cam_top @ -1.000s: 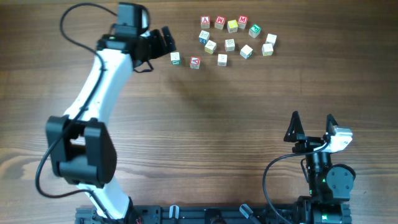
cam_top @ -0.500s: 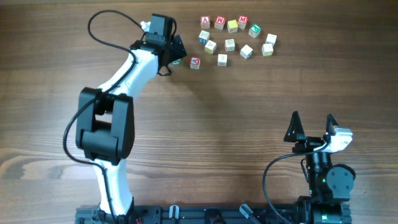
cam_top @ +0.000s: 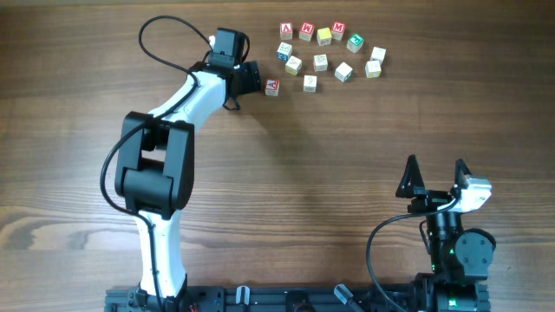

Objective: Form a tower
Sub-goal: 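Reach the left gripper toward the block cluster and grasp a bird-printed block, then carry the bird block forward and lower it onto the table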

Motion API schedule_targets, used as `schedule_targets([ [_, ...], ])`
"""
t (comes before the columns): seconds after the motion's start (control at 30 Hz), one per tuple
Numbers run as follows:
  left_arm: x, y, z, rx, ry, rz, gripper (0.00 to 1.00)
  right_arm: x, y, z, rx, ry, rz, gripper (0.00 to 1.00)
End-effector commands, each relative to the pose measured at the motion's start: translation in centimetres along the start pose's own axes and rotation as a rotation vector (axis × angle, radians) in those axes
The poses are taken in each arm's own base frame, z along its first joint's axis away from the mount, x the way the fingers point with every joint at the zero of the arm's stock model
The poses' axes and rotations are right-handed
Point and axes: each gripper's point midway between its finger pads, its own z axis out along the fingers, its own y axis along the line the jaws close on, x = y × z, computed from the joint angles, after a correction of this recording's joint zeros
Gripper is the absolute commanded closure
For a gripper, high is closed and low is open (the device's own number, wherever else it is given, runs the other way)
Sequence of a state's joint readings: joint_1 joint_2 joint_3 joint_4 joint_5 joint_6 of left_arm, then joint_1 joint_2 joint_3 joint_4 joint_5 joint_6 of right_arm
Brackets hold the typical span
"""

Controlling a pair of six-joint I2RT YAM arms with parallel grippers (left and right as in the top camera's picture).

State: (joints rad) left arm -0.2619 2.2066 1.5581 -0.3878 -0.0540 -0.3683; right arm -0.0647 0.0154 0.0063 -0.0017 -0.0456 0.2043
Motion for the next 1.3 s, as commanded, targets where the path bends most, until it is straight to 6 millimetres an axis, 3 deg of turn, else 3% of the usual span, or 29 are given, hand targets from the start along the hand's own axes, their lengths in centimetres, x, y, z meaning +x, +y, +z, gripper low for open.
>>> schedule_targets([
  [0.0, 1.8, 0.2, 1.9, -0.012, 0.059, 0.068, 0.29, -0.2, 0.2, 0.0, -0.012, -0.008, 0.007, 0.00],
  [0.1, 2.5, 0.2, 2.1, -0.018, 0.079, 0.089, 0.53, -0.2, 0.2, 0.0, -0.012, -0.008, 0.007, 0.00],
  [0.23, 3.2, 0.2, 1.8, -0.028, 0.108, 0.096, 0.70, -0.2, 0.2, 0.0, -0.012, -0.008, 0.007, 0.00],
  [0.3, 3.1, 0.1, 0.8, -0.030, 0.115, 0.096, 0.79, -0.2, 0.2, 0.0, -0.012, -0.008, 0.006, 0.00],
  [0.53, -1.4, -2.4, -6.0, 0.040, -0.027, 0.100, 0.81, -0.2, 0.2, 0.0, -0.012, -0.008, 0.007, 0.00],
  [0.67, -2.0, -6.1, -11.9, 0.111, -0.089, 0.150, 0.81, -0.2, 0.2, 0.0, -0.012, -0.008, 0.007, 0.00],
  [0.77, 0.5, -9.3, -14.7, 0.151, -0.060, 0.213, 0.76, -0.2, 0.2, 0.0, -0.012, -0.008, 0.007, 0.00],
  [0.8, 2.5, -10.7, -15.3, 0.162, -0.023, 0.232, 0.75, -0.2, 0.2, 0.0, -0.012, -0.008, 0.006, 0.00],
  [0.87, 6.0, -12.9, -15.7, 0.170, 0.049, 0.251, 0.76, -0.2, 0.2, 0.0, -0.012, -0.008, 0.007, 0.00],
  [0.97, 9.6, -15.5, -15.9, 0.182, 0.096, 0.284, 0.77, -0.2, 0.2, 0.0, -0.012, -0.008, 0.007, 0.00],
  [1.1, 10.8, -15.8, -15.1, 0.106, 0.075, 0.249, 0.78, -0.2, 0.2, 0.0, -0.012, -0.008, 0.007, 0.00],
  [1.27, 12.4, -14.7, -11.7, 0.024, 0.121, 0.205, 0.80, -0.2, 0.2, 0.0, -0.012, -0.008, 0.006, 0.00],
])
